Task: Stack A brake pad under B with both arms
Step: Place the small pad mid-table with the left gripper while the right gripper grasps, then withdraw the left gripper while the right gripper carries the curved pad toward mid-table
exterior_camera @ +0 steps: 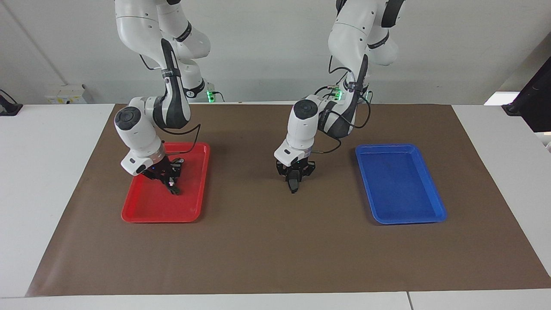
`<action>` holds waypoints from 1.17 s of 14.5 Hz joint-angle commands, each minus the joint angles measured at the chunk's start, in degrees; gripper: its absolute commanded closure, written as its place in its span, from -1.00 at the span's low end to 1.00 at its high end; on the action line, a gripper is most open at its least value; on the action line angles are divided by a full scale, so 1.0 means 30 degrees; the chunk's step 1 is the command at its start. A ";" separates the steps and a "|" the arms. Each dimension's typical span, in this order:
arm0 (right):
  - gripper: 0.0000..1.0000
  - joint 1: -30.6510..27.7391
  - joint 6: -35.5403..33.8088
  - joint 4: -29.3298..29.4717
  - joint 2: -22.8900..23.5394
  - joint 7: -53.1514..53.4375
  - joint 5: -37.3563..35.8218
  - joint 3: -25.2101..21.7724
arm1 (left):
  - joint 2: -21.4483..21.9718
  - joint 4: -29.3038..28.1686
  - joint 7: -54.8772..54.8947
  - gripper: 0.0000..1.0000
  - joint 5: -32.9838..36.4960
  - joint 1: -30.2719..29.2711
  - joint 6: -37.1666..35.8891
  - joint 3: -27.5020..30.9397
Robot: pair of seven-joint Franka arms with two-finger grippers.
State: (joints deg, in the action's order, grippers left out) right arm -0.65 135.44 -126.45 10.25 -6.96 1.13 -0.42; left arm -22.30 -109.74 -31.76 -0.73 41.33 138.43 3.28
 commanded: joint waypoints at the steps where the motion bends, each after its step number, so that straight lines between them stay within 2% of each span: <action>1: 1.00 0.0070 -0.2308 0.1802 -0.0196 0.0035 0.0355 0.0109 | 0.1161 -0.0072 0.0154 -0.99 -0.0196 -0.0647 -0.0729 0.0226; 4: 1.00 0.1121 -0.3397 0.3211 -0.0108 0.0065 0.0384 0.0168 | 0.2742 0.0074 0.0854 -0.99 -0.0196 -0.2373 -0.2717 0.0226; 6: 1.00 0.2671 -0.3428 0.4497 0.0445 0.0561 0.0384 0.0138 | 0.3710 0.0628 0.3510 -0.99 -0.0167 -0.3836 -0.5027 0.0255; 8: 1.00 0.4339 -0.4446 0.5902 0.1119 0.1901 0.0384 0.0138 | 0.4210 0.1419 0.6645 -0.99 -0.0196 -0.5768 -0.7140 0.0255; 10: 1.00 0.6185 -0.5038 0.7775 0.2550 0.4770 0.0326 0.0138 | 0.4562 0.2355 0.9545 -0.99 -0.0196 -0.7467 -0.8752 0.0284; 13: 1.00 0.8008 -0.5039 1.0267 0.4545 0.6622 0.0383 0.0138 | 0.5118 0.4053 1.2043 -0.99 -0.0167 -0.9608 -1.1796 0.0314; 17: 1.00 1.0058 -0.4719 1.1652 0.5956 0.9990 0.0414 0.0168 | 0.6611 0.4821 1.3892 -0.99 0.0038 -1.1894 -1.4528 0.0402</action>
State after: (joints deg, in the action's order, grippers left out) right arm 27.71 122.17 -95.24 25.80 19.21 1.36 0.21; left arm -5.02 -95.60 7.20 -0.72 8.46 98.58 4.86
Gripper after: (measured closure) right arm 0.595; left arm 0.004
